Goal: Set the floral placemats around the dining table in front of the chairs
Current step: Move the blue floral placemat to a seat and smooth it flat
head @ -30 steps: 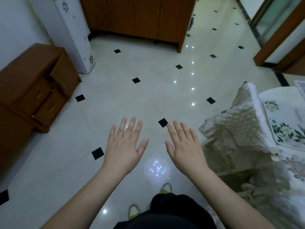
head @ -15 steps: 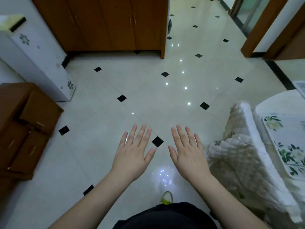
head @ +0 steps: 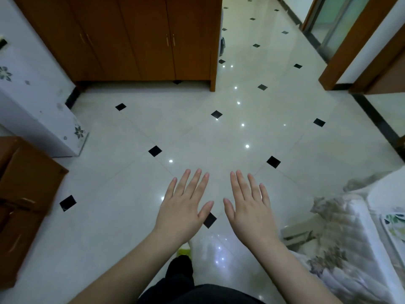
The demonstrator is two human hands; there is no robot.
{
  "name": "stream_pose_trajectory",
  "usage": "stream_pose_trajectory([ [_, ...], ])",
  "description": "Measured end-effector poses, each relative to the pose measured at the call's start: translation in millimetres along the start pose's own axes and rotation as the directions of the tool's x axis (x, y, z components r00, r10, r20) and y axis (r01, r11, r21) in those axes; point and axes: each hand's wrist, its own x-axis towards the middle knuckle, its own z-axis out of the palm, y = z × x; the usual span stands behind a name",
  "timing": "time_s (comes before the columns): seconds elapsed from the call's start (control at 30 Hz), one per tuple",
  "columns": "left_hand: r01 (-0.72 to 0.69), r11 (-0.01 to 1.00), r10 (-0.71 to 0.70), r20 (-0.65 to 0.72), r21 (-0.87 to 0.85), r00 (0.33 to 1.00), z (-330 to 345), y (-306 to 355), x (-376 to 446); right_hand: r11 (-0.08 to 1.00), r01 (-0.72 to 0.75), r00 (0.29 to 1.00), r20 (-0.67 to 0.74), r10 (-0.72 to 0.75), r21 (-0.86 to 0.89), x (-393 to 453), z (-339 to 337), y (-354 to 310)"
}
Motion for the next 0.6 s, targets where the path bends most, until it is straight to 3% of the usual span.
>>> stream_pose_trajectory([
  [0.13,-0.050,0.999,0.050,-0.035,-0.009,0.998,-3.7,-39.8,56.0,0.998,-0.035,0.999,0.015,0.036,-0.059,57.5,9.3,-15.7],
  [0.27,-0.144,0.990,0.142,-0.059,-0.014,0.988,-11.4,-68.2,118.7,0.983,-0.163,0.987,-0.011,0.163,-0.088,106.2,10.1,-15.8],
  [0.43,-0.303,0.952,0.303,-0.017,-0.037,0.953,-6.7,-62.4,185.6,0.957,-0.269,0.963,-0.041,0.266,-0.104,147.1,7.1,-0.6],
  [0.6,-0.360,0.932,0.360,-0.018,-0.039,0.933,6.3,-39.1,249.5,0.927,-0.358,0.934,-0.037,0.356,-0.115,177.5,10.5,36.7],
])
